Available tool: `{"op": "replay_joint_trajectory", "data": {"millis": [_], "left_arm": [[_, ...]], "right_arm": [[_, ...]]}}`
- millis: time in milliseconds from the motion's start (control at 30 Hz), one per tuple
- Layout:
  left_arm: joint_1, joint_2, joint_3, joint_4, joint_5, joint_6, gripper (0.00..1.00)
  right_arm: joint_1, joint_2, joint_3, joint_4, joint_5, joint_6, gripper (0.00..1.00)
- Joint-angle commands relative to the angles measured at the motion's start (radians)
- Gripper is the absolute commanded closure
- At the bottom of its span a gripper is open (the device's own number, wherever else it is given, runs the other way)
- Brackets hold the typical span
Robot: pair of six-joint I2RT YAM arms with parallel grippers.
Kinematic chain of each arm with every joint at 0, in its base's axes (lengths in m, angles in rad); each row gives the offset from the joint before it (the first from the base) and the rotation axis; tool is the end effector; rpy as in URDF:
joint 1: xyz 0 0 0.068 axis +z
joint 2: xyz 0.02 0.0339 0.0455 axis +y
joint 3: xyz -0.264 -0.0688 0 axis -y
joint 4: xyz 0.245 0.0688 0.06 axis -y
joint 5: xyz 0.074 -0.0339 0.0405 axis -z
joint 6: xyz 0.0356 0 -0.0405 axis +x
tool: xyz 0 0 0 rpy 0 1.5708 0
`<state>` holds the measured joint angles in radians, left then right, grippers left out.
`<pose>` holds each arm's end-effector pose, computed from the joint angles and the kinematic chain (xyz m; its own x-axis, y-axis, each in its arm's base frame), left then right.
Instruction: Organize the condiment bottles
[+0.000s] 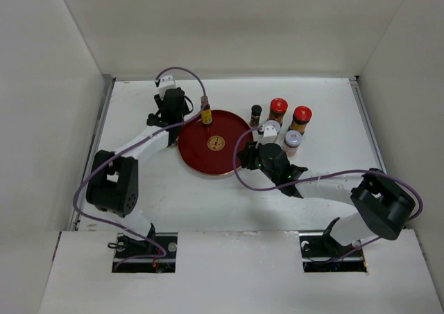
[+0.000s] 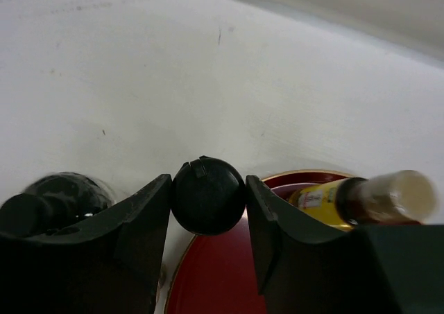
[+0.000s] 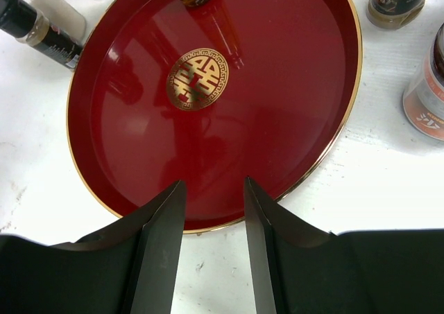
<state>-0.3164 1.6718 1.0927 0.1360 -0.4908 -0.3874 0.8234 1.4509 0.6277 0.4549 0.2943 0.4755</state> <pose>0.3661 -0.1022 0.2471 -0.3281 -0.2432 -0.9128 -0.2745 0.9491 -0.1542 0.2114 0.2129 0.1978 -0.4547 0.1539 -0.8773 -0.3485 0.8757 0.3342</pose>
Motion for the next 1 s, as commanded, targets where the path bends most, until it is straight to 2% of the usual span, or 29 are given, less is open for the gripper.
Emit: {"op": "replay_joint_trajectory", "data": {"millis": [0, 300, 567, 967], "left_arm": [[-0.031, -0.167, -0.011, 0.085, -0.041, 0.016, 0.73], [-0.121, -0.210, -0.053, 0.071, -0.026, -0.002, 0.73], [-0.167, -0.121, -0.054, 0.083, -0.028, -0.019, 0.73], [-0.164, 0.012, -0.036, 0.111, -0.026, -0.028, 0.73]], "right_arm": [[0.000, -0.001, 0.040, 0.039, 0.003, -0.006, 0.54], [0.000, -0.006, 0.033, 0.044, 0.000, 0.003, 0.54], [0.000, -0.006, 0.036, 0.036, 0.002, -0.001, 0.54], [0.001, 0.002, 0.036, 0.042, -0.004, 0.006, 0.54]]}}
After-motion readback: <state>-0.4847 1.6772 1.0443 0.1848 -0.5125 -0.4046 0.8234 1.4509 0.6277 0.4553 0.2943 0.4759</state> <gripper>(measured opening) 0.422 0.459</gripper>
